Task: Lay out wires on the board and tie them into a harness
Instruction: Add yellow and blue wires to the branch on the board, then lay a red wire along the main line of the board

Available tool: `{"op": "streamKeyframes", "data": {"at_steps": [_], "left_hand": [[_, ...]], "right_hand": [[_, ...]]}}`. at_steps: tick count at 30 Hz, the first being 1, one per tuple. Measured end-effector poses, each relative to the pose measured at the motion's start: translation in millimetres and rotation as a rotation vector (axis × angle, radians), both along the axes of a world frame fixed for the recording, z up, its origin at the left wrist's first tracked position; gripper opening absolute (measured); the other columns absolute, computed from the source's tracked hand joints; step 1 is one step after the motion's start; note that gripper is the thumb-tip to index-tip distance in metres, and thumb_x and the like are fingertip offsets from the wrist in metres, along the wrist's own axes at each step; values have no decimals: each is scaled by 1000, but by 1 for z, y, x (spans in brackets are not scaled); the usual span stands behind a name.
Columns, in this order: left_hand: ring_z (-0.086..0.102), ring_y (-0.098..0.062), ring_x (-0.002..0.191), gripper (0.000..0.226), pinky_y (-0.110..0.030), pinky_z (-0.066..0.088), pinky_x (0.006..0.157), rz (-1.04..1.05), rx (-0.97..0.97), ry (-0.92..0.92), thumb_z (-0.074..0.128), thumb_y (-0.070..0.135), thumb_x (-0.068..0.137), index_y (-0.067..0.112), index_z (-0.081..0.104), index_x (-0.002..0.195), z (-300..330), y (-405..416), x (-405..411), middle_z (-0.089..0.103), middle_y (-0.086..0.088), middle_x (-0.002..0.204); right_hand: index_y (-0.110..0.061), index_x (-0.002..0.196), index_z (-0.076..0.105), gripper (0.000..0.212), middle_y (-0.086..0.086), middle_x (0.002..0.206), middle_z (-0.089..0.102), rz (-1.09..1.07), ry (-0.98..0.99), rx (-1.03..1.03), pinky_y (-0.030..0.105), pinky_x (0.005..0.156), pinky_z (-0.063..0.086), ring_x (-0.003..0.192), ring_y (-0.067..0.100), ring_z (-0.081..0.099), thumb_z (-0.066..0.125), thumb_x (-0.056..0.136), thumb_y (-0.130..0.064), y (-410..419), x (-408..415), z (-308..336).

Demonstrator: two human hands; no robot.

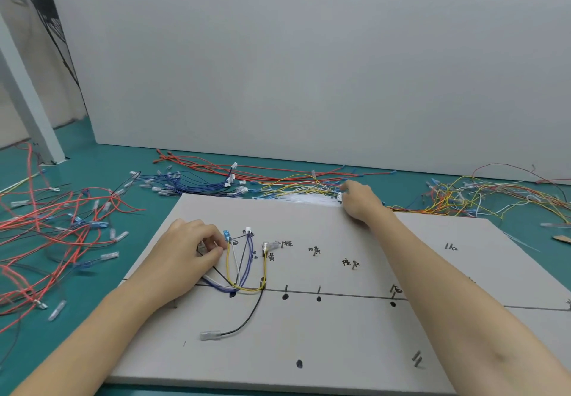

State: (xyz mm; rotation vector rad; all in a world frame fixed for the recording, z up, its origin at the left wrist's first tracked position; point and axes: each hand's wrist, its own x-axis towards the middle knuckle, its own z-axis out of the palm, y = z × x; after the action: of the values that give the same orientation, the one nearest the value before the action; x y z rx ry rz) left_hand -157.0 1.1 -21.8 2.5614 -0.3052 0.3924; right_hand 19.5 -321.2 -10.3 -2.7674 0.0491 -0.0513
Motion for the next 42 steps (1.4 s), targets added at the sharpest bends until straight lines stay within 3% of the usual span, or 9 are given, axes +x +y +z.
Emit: {"op": "streamKeyframes", "data": {"at_steps": [3,11,17,21,25,29,33,37,42], "left_hand": [[47,-12,86,21,-27,37,75,9,-24,13,66,17,87,36,65,79,-1,4,0,58,16,78],[44,-5,84,23,-20,32,70,3,-33,7,67,14,86,36,66,78,-2,4,-1,59,16,77],[44,-5,85,24,-22,34,71,2,-35,10,67,13,86,36,66,77,0,2,-1,59,16,76],[46,-6,84,26,-22,33,72,-9,-34,2,67,11,86,35,65,76,-1,3,-1,59,15,76],[49,-6,82,29,-17,33,70,-13,-74,5,68,8,85,35,65,74,1,4,0,61,13,74],[52,-4,76,27,-11,36,64,10,-152,19,65,7,86,31,68,75,5,1,1,65,11,74],[55,-5,79,21,-16,39,68,6,-112,82,65,14,88,34,67,80,11,3,-1,64,10,83],[53,-8,91,15,-26,40,76,-1,-84,113,64,22,89,36,65,83,18,-5,2,62,10,88],[59,-8,89,10,-20,42,67,57,-330,110,63,25,91,28,65,100,30,-15,25,64,10,91]], "right_hand": [[-8,113,54,31,21,123,54,-1,18,-49,44,94,38,127,34,36,29,95,-9,5,-1,0],[-7,131,46,41,15,138,43,38,134,-205,48,104,30,130,32,28,24,97,-11,7,6,3],[-8,130,51,38,9,141,37,-20,-76,-180,45,103,29,129,31,29,36,95,-17,7,12,0],[-2,137,46,43,12,135,36,27,-259,315,33,96,41,118,27,46,42,95,-13,19,14,23],[-2,139,45,48,11,136,41,57,-335,753,0,61,39,104,17,51,45,91,-3,33,8,54],[5,139,45,48,17,133,50,99,-276,1214,30,96,50,111,22,58,50,91,6,47,-6,87],[11,128,49,38,14,107,56,239,-221,1541,28,87,56,103,29,63,51,91,12,57,-22,111],[0,107,50,21,17,88,62,302,-196,1802,28,77,59,80,31,69,57,90,9,65,-38,128],[-1,101,62,9,7,78,63,399,-130,1723,20,66,56,65,16,67,56,94,0,78,-56,137]]}}
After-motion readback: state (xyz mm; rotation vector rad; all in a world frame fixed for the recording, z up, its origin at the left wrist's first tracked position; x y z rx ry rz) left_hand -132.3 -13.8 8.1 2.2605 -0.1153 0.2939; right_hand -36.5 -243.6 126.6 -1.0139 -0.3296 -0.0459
